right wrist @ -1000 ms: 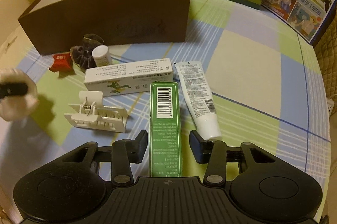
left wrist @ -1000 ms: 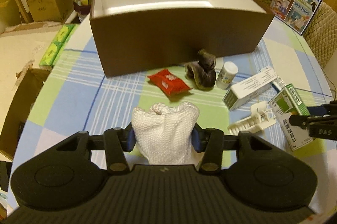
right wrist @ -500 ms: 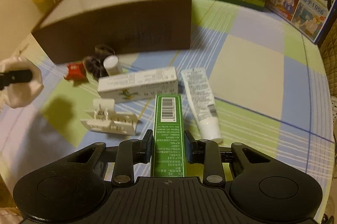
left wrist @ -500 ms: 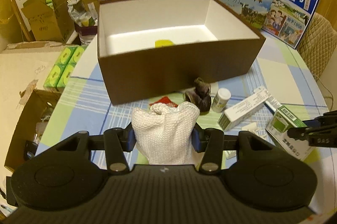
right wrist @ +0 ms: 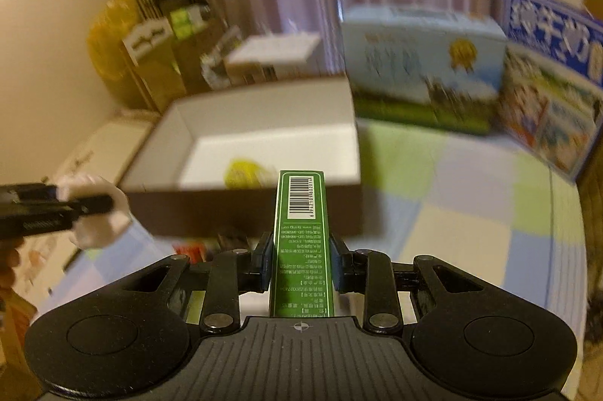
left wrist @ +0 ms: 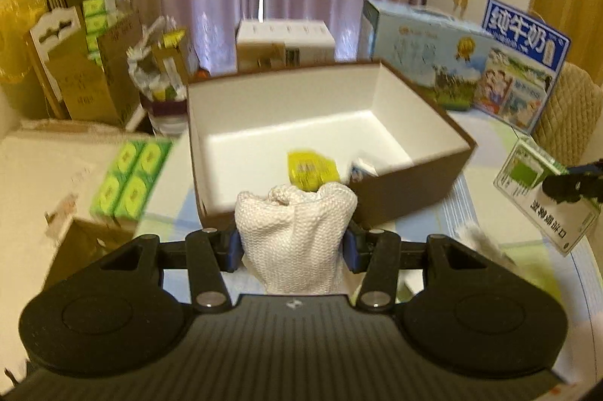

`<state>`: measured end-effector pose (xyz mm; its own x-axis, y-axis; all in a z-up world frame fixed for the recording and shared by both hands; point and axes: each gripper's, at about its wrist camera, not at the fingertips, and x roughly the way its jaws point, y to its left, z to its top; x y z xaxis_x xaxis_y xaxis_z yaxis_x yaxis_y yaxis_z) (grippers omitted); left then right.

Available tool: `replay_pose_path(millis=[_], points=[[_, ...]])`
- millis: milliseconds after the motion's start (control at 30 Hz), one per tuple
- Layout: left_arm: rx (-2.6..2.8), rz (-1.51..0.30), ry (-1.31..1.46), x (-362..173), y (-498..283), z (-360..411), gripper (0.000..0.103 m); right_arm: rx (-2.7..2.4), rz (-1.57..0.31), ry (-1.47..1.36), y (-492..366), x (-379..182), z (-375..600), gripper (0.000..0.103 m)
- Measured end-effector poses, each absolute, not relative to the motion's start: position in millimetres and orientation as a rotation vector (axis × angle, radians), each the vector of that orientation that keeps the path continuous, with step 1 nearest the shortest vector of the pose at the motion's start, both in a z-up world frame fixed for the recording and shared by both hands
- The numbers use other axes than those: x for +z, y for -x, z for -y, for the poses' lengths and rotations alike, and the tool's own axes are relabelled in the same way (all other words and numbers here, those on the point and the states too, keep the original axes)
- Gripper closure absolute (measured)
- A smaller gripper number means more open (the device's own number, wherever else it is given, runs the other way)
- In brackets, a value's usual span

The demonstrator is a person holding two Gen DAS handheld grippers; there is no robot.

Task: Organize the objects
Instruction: 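Lift the towel and green box and carry both over the box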

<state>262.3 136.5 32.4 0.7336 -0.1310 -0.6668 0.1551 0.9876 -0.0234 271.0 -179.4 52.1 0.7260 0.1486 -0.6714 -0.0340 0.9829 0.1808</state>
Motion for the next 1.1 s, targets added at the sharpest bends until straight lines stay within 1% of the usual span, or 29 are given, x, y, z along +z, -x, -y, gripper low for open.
replay_pose_path(millis=[233, 500, 667, 1100], points=[[-0.113, -0.700, -0.046, 52, -312, -140, 0.058, 0.159, -0.689, -0.178, -330, 73, 175, 0.076], [-0.101, -0.749, -0.071, 49, -366, -138, 0.058, 0.162, -0.687, -0.167, -390, 67, 175, 0.076], [-0.107, -0.784, -0.096, 37, -392, -133, 0.058, 0.140, -0.706, -0.138, -415, 51, 177, 0.076], [-0.117, -0.892, -0.137, -9, -430, -122, 0.058, 0.082, -0.846, -0.064, -458, -24, 181, 0.076]])
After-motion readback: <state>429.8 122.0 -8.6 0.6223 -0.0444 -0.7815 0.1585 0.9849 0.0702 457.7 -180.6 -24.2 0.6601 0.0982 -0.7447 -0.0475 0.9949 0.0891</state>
